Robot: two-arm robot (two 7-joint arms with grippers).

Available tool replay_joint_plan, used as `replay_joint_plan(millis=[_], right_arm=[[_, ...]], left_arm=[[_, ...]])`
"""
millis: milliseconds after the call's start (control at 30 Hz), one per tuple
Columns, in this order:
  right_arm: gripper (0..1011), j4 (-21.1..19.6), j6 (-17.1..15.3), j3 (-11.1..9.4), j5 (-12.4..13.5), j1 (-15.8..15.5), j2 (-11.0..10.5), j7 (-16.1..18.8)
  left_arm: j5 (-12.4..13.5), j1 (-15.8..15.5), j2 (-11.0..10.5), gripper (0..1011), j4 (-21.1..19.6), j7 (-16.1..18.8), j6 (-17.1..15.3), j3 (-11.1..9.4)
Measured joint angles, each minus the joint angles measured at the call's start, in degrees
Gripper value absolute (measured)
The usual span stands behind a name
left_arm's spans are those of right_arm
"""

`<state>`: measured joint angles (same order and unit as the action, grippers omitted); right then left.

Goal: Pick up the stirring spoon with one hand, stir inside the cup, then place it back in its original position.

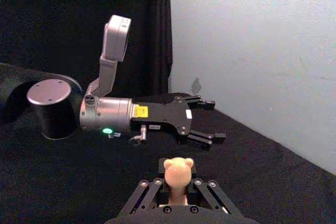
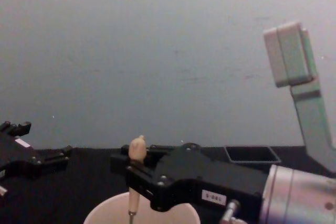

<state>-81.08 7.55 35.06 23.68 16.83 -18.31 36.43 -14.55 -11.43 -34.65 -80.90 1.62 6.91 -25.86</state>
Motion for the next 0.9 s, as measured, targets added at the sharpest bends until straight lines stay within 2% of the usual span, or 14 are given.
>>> replay_joint_plan(millis=[467,900], right_arm=[[168,4.9,0.4,-0.5,-1.0,2.9,2.5,-2.0],[168,5.3,0.5,-1.8,-1.4,2.5,1.9,-2.6]], left_arm=[[0.0,0.0,0.0,1001,0.0,0.0,0.0,0.0],[0.0,0.0,0.0,1001,0.0,0.0,0.0,0.0]])
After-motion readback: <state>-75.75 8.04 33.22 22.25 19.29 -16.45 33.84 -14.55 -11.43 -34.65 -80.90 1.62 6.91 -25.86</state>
